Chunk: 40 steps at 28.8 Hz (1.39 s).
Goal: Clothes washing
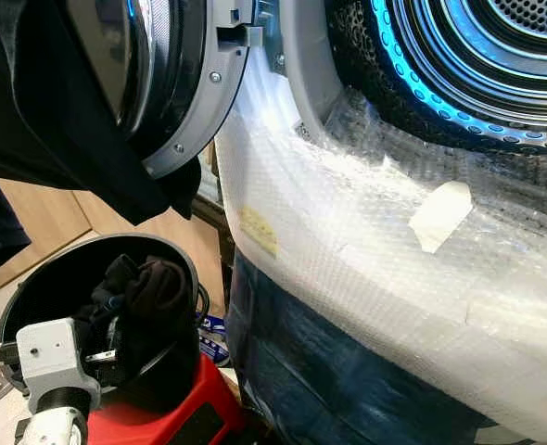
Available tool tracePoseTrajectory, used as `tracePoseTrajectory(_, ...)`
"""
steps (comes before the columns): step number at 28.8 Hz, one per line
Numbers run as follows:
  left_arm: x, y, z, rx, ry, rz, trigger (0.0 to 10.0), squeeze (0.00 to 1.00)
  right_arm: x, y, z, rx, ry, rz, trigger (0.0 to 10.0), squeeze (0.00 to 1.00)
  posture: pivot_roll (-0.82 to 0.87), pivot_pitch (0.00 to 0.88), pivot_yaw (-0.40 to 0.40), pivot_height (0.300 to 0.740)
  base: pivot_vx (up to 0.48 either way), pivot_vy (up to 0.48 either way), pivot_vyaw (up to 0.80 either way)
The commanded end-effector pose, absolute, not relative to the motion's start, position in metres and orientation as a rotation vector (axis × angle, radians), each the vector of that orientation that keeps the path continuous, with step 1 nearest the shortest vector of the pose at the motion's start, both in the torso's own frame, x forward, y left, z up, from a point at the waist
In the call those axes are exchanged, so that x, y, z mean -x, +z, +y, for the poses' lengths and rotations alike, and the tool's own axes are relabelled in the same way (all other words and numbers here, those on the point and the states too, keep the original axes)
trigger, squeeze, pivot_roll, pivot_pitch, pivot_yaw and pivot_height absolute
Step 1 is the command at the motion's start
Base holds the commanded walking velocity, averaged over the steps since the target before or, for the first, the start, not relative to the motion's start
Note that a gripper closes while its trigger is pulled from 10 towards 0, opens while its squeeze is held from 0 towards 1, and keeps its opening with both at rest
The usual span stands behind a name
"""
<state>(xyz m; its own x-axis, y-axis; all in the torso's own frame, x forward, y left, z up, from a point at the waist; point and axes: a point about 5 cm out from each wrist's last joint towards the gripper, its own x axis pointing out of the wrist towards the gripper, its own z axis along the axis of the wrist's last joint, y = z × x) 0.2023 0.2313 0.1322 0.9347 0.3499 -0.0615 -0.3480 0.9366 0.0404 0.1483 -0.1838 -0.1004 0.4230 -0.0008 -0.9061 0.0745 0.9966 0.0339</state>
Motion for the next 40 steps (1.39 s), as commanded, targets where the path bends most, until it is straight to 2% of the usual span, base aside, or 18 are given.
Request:
tracePoseTrajectory(1, -0.201, 0.126, 0.232, -0.037, 0.366, 0.107, 0.0, 0.0, -0.141, -0.103, -0.184, -0.076, -0.055, 1.156, 10.0, 0.0, 0.2, 0.138, -0.025, 0.74, 0.0, 0.0, 0.0)
tracePoseTrajectory(12, -0.206, 0.123, 0.224, -0.037, 0.343, 0.124, 0.0, 0.0, -0.138, -0.104, -0.185, -0.075, -0.06, 1.165, 10.0, 0.0, 0.19, 0.144, -0.027, 0.74, 0.0, 0.0, 0.0)
tracePoseTrajectory(28, -0.21, 0.119, 0.217, -0.018, 0.328, 0.136, 0.0, 0.0, -0.139, -0.103, -0.189, -0.048, -0.046, 1.162, 10.0, 0.0, 0.19, 0.101, -0.036, 0.74, 0.0, 0.0, 0.0)
tracePoseTrajectory(40, -0.21, 0.121, 0.214, -0.004, 0.324, 0.125, 0.0, 0.0, -0.138, -0.104, -0.189, -0.045, -0.042, 1.164, 10.0, 0.0, 0.19, 0.125, -0.041, 0.74, 0.0, 0.0, 0.0)
